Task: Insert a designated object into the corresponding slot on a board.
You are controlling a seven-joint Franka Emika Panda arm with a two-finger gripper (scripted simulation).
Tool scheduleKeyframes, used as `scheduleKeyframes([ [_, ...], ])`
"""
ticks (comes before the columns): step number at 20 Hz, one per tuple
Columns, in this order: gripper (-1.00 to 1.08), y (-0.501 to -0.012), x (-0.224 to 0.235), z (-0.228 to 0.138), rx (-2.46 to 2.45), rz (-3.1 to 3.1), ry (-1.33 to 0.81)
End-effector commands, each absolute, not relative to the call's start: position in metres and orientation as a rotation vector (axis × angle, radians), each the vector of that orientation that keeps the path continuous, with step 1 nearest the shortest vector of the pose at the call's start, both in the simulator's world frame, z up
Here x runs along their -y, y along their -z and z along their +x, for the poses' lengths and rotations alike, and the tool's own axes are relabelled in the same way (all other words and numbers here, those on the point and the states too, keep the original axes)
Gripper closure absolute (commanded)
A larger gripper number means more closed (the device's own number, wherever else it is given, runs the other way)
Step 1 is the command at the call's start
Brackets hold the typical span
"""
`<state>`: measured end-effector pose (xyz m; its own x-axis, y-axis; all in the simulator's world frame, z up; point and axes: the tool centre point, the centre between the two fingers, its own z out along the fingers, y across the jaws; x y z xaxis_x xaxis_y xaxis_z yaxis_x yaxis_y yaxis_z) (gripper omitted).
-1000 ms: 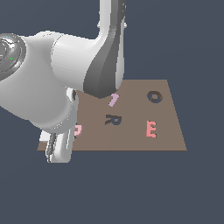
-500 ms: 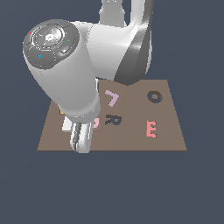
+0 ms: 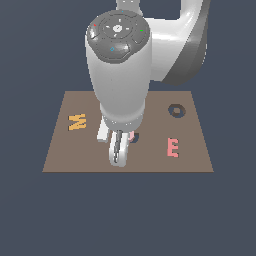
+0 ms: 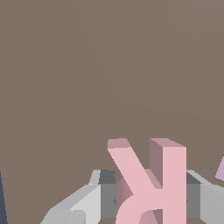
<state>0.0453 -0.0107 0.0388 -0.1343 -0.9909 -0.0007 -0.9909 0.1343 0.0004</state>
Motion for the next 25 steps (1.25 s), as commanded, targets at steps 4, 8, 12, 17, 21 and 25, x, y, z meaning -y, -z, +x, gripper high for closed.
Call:
scheduleKeyframes([
  [4, 1.08, -0.0400, -0.0038, 0.0426, -2.386, -2.043, 0.000],
  [8, 1.08, -0.0398, -0.0050, 0.0429, -2.385, -2.045, -0.001],
  [12, 1.08, -0.0336, -0.0051, 0.0431, -2.387, -2.042, -0.001],
  [17, -0.92, -0.0301, -0.0050, 0.0431, -2.388, -2.040, -0.002],
  [21, -0.92, -0.0301, -0.0050, 0.0431, -2.388, -2.040, -0.002],
  [25, -0.92, -0.0301, -0.0050, 0.0431, -2.388, -2.040, -0.002],
])
